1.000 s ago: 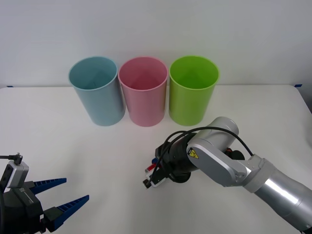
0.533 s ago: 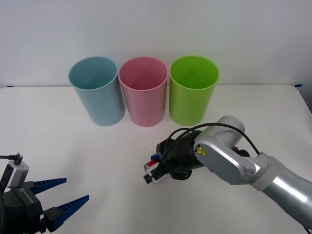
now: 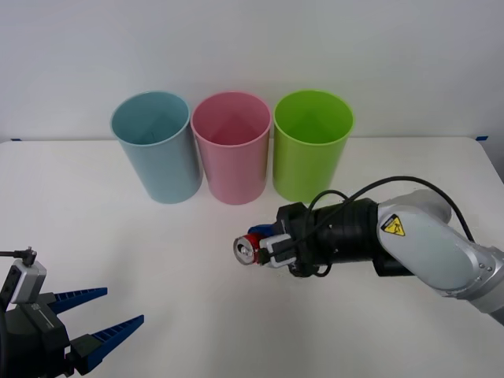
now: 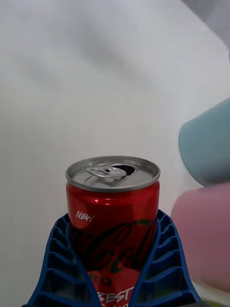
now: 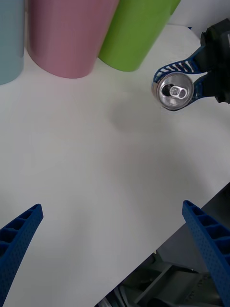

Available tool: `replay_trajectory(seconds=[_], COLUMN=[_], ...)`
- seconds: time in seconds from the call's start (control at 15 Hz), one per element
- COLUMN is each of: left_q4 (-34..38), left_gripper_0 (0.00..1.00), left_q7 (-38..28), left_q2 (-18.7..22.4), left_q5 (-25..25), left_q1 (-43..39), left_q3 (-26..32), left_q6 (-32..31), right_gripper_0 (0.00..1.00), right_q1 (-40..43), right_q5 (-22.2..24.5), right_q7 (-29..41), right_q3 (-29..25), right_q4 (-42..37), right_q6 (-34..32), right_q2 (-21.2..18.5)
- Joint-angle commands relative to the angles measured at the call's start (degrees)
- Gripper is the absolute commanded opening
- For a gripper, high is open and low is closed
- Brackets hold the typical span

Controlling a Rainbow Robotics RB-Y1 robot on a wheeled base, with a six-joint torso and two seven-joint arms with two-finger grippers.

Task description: Put cans in the blue bin and PET bottles in the pink bin and trash in the green bin.

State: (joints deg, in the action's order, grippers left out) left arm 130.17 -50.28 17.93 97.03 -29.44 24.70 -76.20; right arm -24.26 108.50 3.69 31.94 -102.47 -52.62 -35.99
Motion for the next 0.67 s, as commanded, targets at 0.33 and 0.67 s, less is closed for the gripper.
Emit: replay_trajectory(seconds=[0.33,0.67], left_q4=[0.0,0.0], left_gripper_0=[1.0,1.0], left_q7=[0.0,0.0], left_q2=[0.0,0.0], left_q5=[0.0,0.0], left_q1=[0.0,0.0], left_q3=[0.0,0.0], left_q6=[0.0,0.0], right_gripper_0=[0.0,0.0], right_q1=[14.0,16.4], right_q5=[-17.3,-24.2], right_q7=[-0.4,1.2], right_q3=[-14.6,-24.1], right_q4=[-7.9,-8.4], right_q6=[-2.8,-8.1], right_q2=[-2.0,4.4])
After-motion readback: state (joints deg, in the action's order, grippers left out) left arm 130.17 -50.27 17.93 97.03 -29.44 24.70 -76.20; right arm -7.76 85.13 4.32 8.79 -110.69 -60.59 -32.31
